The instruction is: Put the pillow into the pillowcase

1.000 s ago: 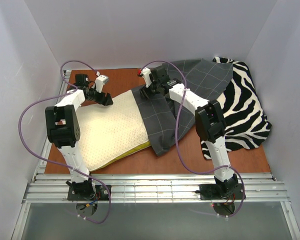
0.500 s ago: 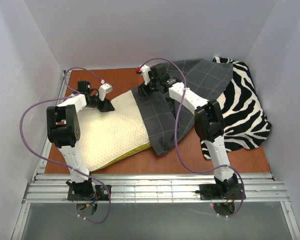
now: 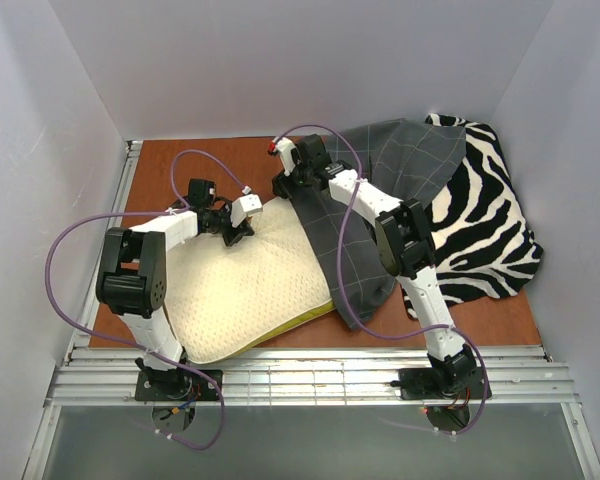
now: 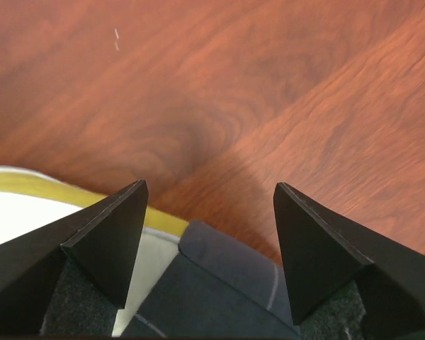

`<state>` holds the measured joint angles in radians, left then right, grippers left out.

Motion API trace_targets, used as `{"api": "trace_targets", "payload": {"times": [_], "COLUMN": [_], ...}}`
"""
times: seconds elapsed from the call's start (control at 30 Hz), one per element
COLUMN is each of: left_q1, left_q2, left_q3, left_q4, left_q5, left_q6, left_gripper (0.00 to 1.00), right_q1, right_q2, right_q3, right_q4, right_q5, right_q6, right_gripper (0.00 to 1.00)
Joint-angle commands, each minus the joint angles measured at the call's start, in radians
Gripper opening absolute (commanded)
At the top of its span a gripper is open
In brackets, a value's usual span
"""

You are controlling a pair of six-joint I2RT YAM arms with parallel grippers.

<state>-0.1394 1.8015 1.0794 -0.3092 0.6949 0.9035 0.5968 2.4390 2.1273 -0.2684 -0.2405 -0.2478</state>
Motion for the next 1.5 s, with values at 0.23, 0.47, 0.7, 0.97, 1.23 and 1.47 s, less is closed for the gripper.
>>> {"api": "trace_targets", "payload": {"times": [0.23, 0.47, 0.7, 0.97, 1.23, 1.47], "left_q1": [0.003, 0.003, -0.006, -0.014, -0.037, -0.040], "left_q2": [-0.087, -0.102, -0.149, -0.260, -0.401, -0.530], "left_q3": [-0.030, -0.038, -0.059, -0.094, -0.127, -0.173], "left_q4": [0.036, 0.042, 0.048, 0.169, 0.228, -0.036], "left_q5": [-0.043, -0.058, -0.029, 0.132, 0.284, 0.336], "left_q6": [0.040, 0.051, 0.075, -0.116, -0.216, 0.055], "left_gripper": [0.00, 0.00, 0.00, 0.00, 0.00, 0.00], "right_q1": [-0.003, -0.008, -0.008, 0.057, 0.135, 0.115], "right_q2": [-0.058, -0.008, -0.069, -0.158, -0.221, -0.255], "right_q3": [-0.035, 0.043, 0.115, 0.037, -0.027, -0.092], "right_q4": [-0.141, -0.221, -0.149, -0.100, 0.027, 0.078], "right_q5": [0.048, 0.181, 0.043, -0.207, -0.253, -0.100], "right_q6": [-0.100, -0.107, 0.076, 0.286, 0.430, 0.415], "right_gripper": [0.57, 0.11, 0.01, 0.01, 0.01, 0.01]}}
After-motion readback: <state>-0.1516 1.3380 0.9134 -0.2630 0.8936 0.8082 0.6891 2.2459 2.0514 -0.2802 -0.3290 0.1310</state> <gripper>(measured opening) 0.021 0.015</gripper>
